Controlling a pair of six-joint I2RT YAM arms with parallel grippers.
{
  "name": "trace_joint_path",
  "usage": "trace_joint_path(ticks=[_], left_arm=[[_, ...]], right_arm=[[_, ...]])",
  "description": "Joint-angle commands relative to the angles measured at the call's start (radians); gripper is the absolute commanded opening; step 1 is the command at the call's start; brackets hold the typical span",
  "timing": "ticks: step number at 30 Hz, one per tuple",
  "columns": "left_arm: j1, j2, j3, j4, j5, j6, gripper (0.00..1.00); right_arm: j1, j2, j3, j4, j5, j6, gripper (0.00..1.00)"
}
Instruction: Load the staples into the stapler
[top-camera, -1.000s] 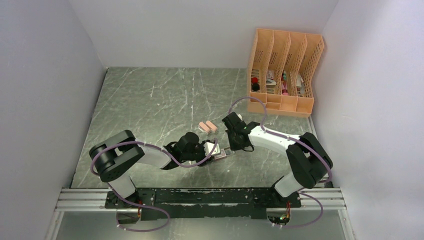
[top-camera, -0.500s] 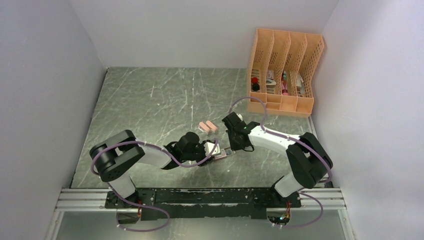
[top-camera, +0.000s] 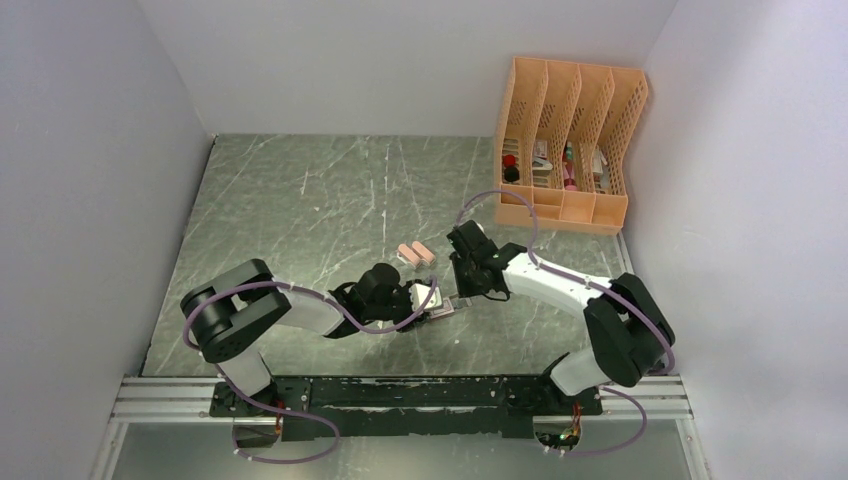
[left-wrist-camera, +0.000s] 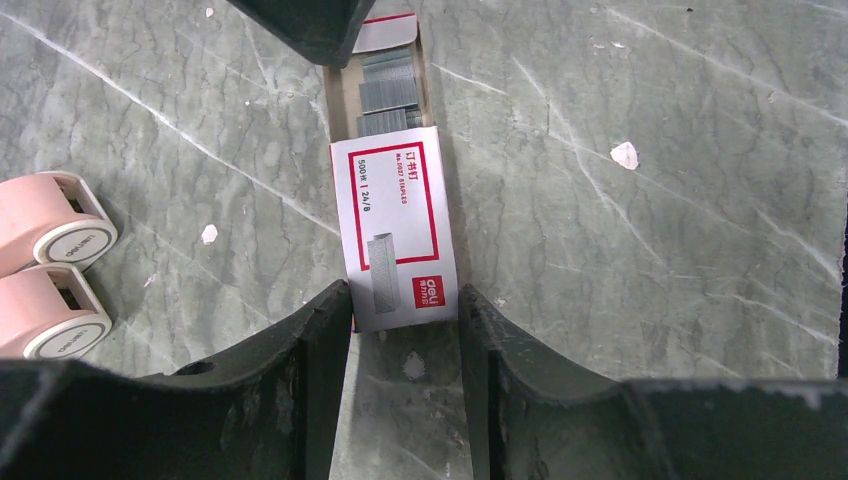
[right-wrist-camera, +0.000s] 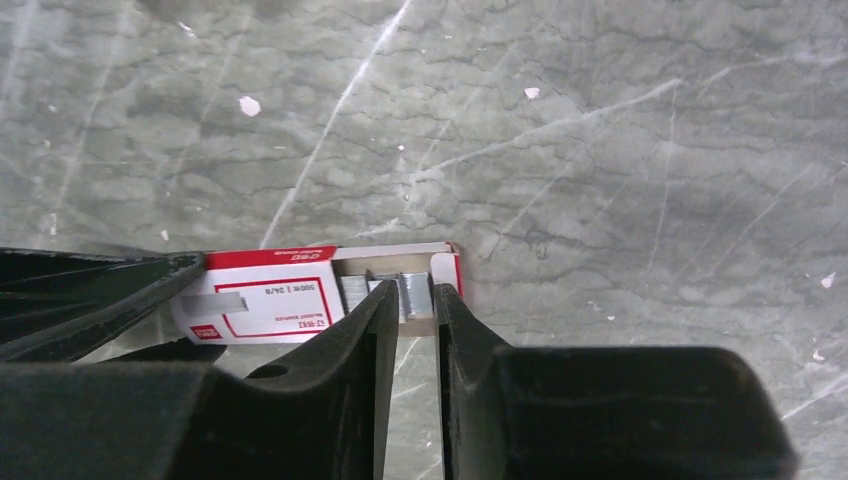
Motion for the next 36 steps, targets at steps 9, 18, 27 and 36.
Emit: trace_joint_path(ticks=[9,18,27,36], left_arm=[[-0.015,0.056,-0.027,-0.181,-0.015,0.034,0.47],[-0.015,0.053,0.003,-0.208,-0.039,0.08,0.5],[-0.015,0.075,0.059,-0.228,-0.034,0.124,0.55],[-0.008,0.017,0.047,-0.219,-0.033,0.105,0.78]], right_arm=[[0.0,-0.031,0.007,-0.044,0.121,0.041,0.32],[-0.012,-0.091,-0.002,-0.036,0.199,0.105,0.34],[-0.041,-0.141,-0.032,-0.028,0.2,0.119,0.34],[-0.051,-0.157,-0.036,-0.024,0.192,0.117,0.34]])
